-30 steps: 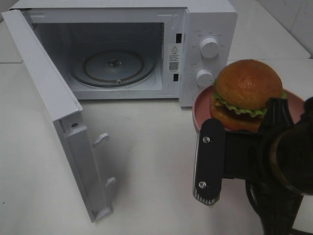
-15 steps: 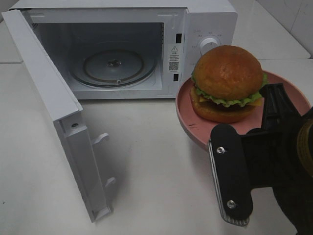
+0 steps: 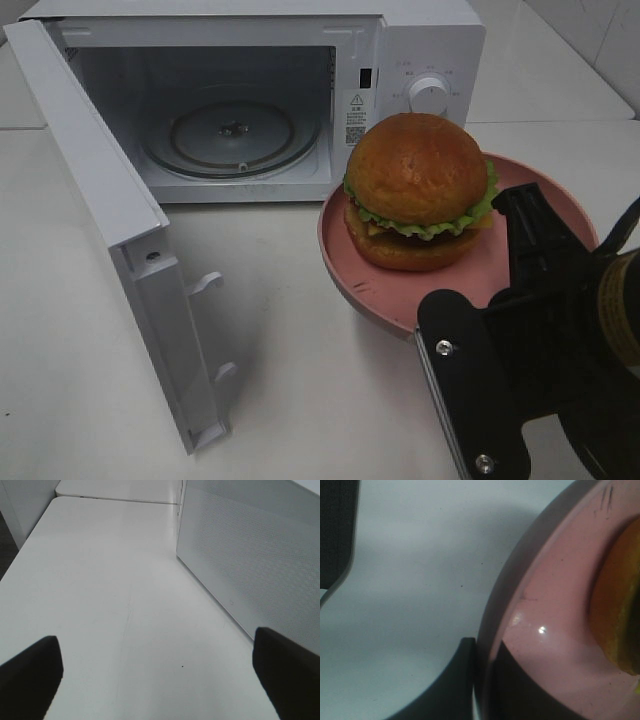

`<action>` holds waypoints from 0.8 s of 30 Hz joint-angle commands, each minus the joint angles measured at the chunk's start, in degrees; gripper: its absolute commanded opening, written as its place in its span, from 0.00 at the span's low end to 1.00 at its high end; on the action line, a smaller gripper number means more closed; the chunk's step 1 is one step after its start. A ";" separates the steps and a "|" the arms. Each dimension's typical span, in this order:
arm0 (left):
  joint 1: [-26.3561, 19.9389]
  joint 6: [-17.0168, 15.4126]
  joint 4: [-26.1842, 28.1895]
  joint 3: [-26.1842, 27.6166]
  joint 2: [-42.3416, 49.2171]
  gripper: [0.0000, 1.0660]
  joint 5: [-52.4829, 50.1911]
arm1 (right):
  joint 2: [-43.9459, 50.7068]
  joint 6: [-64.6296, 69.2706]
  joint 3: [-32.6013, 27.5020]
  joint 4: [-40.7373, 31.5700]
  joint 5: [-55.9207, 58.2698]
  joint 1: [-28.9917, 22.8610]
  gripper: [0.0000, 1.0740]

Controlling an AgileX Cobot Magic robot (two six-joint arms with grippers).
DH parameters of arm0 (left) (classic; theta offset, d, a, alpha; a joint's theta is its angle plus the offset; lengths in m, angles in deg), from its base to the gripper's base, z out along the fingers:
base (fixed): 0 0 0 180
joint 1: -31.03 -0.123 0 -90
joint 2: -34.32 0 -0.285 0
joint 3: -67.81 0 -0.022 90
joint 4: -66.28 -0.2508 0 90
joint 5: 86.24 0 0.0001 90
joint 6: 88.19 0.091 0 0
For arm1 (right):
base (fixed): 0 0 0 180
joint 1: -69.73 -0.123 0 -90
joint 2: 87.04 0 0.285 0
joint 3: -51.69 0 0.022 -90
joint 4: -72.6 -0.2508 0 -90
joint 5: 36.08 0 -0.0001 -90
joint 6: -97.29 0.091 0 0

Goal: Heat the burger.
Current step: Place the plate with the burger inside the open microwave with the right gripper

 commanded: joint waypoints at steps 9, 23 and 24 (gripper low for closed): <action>0.17 -0.34 0.17 -0.23 1.38 0.92 -0.46 | 0.63 -18.11 0.17 -4.30 -10.71 10.20 0.00; 0.17 -0.34 0.17 -0.23 1.38 0.92 -0.46 | 0.63 -47.10 0.17 -19.08 -18.74 24.52 0.00; 0.17 -0.34 0.17 -0.23 1.38 0.92 -0.46 | 0.63 -51.91 0.17 -21.54 -19.65 26.47 0.00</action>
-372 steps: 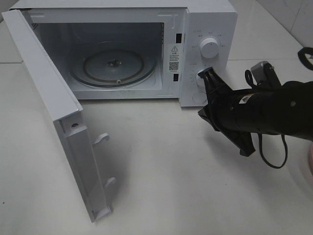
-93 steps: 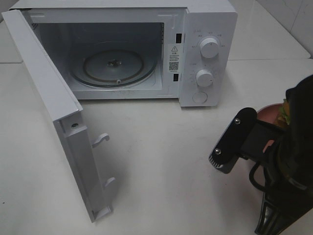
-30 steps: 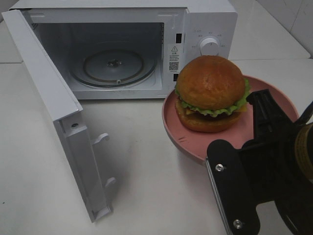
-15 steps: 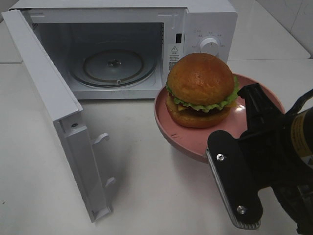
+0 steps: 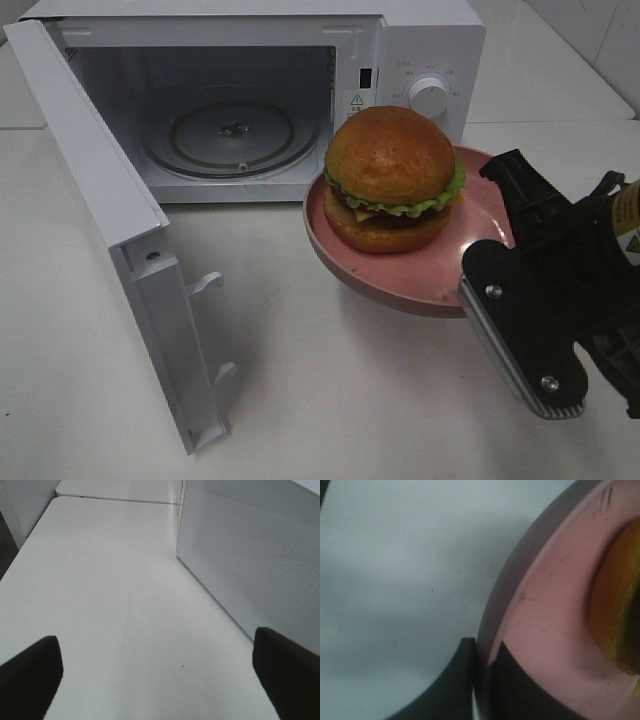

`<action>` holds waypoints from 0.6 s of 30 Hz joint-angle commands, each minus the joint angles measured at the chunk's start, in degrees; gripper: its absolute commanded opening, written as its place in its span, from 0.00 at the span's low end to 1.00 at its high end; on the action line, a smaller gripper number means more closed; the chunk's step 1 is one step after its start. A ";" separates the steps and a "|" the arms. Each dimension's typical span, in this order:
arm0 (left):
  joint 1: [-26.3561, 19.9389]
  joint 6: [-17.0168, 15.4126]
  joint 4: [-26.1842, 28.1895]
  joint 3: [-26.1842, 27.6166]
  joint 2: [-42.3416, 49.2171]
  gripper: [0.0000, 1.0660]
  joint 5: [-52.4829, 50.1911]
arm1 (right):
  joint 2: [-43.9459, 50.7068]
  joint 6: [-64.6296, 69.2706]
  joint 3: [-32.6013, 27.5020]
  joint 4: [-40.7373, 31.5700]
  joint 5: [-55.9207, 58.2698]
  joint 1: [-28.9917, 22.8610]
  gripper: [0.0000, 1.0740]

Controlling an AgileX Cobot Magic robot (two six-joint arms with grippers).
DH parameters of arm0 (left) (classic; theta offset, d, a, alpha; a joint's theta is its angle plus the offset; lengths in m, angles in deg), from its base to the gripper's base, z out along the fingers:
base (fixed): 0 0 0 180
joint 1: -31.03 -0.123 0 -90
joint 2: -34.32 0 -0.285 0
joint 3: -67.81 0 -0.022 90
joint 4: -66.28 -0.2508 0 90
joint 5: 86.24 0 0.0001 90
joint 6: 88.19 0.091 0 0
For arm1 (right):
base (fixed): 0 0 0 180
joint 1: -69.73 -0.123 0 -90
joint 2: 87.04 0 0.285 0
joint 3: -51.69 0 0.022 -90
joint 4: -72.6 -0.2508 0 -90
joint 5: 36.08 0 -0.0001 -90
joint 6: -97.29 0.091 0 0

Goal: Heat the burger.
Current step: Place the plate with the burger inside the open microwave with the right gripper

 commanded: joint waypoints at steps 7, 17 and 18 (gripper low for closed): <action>0.17 -0.34 0.17 -0.23 1.38 0.92 -0.46 | 0.57 -26.36 0.23 -13.64 -8.82 7.91 0.00; 0.17 -0.34 0.17 -0.23 1.38 0.92 -0.46 | 0.11 -49.27 0.23 -31.00 -10.54 13.24 0.00; 0.17 -0.34 0.17 -0.23 1.38 0.92 -0.46 | 0.11 -49.50 0.23 -30.54 -10.66 13.35 0.00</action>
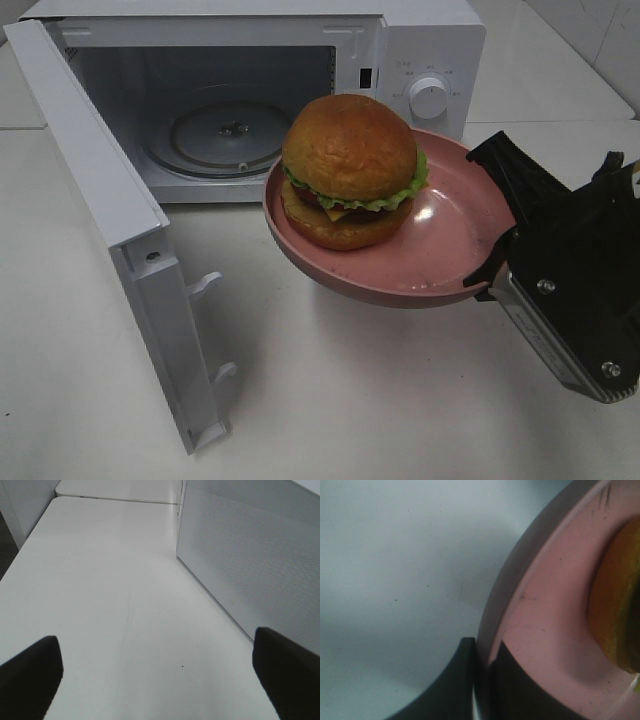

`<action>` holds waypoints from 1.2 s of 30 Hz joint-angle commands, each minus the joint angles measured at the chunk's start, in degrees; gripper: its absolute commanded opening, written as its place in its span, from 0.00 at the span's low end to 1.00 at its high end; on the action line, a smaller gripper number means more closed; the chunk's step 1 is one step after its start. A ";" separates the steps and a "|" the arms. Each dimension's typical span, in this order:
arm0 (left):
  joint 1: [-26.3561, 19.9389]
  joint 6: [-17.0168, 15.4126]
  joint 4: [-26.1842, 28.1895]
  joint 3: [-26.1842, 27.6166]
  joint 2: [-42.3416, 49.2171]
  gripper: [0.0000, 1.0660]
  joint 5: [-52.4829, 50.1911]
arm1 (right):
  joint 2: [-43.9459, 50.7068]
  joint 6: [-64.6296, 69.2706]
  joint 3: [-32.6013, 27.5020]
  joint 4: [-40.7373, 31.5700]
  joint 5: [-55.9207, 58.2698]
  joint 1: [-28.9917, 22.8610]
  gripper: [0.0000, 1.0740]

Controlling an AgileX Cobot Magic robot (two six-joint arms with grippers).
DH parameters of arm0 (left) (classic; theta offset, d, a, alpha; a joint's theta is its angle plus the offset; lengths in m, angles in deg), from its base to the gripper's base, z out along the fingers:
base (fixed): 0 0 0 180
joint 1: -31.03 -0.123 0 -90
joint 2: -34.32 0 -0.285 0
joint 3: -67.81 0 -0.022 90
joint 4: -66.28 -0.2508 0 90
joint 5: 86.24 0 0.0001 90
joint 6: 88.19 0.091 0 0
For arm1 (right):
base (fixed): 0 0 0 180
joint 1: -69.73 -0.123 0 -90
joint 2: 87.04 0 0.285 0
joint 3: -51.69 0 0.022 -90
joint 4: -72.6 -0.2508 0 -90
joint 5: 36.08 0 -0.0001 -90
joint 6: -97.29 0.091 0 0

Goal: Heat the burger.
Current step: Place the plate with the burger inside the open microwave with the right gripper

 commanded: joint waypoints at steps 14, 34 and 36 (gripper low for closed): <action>0.17 -0.34 0.17 -0.23 1.38 0.92 -0.46 | -0.40 -1.78 0.23 -1.09 -4.47 -1.66 0.00; 0.17 -0.34 0.17 -0.23 1.38 0.92 -0.46 | -13.01 0.17 7.91 -1.15 -6.53 -3.55 0.01; 0.17 -0.34 0.17 -0.23 1.38 0.92 -0.46 | -13.92 0.17 8.88 -1.32 -6.13 -3.55 0.01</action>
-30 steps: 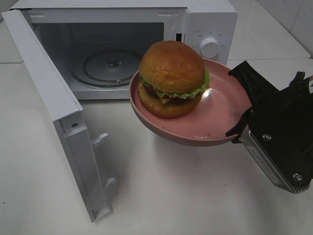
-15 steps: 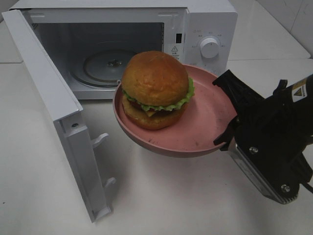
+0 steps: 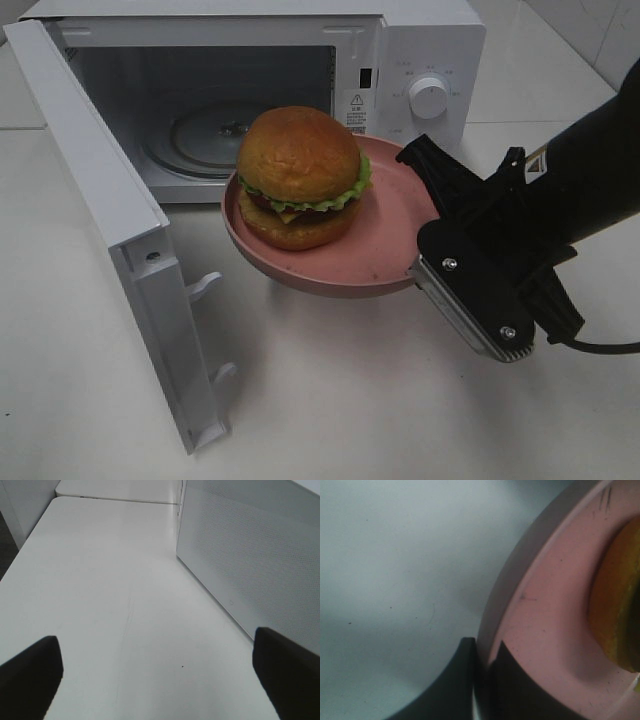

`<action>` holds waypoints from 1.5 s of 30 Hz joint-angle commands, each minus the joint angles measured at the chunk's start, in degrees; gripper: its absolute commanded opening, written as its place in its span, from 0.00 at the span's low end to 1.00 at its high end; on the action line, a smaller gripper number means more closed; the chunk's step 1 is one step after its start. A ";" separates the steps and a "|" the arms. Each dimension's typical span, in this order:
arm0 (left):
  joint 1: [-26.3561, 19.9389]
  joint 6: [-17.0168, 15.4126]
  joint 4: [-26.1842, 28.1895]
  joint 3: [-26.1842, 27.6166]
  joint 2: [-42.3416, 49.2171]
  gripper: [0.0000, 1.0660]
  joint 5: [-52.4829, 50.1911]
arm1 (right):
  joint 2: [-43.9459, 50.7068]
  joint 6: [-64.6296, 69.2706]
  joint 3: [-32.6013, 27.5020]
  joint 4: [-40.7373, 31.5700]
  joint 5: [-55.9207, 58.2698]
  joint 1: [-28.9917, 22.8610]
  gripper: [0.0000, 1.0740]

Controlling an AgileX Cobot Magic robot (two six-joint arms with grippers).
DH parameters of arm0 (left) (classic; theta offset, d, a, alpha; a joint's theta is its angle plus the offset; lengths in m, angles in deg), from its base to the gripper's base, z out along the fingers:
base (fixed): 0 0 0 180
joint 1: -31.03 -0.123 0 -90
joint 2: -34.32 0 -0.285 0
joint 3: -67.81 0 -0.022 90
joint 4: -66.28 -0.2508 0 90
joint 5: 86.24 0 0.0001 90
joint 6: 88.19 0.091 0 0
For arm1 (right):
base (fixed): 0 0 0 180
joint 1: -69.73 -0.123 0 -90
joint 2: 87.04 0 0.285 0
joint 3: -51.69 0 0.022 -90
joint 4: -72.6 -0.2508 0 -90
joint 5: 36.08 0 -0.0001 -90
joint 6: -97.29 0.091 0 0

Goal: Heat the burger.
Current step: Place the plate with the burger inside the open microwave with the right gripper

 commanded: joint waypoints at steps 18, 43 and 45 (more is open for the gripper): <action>0.17 -0.34 0.17 -0.23 1.38 0.92 -0.46 | -8.94 1.89 11.46 -0.86 -0.11 -0.23 0.01; 0.17 -0.34 0.17 -0.23 1.38 0.92 -0.46 | -21.26 6.19 25.15 -0.17 5.50 -0.23 0.02; 0.17 -0.34 0.17 -0.23 1.38 0.92 -0.46 | -22.00 6.25 26.13 -0.17 5.39 -0.23 0.02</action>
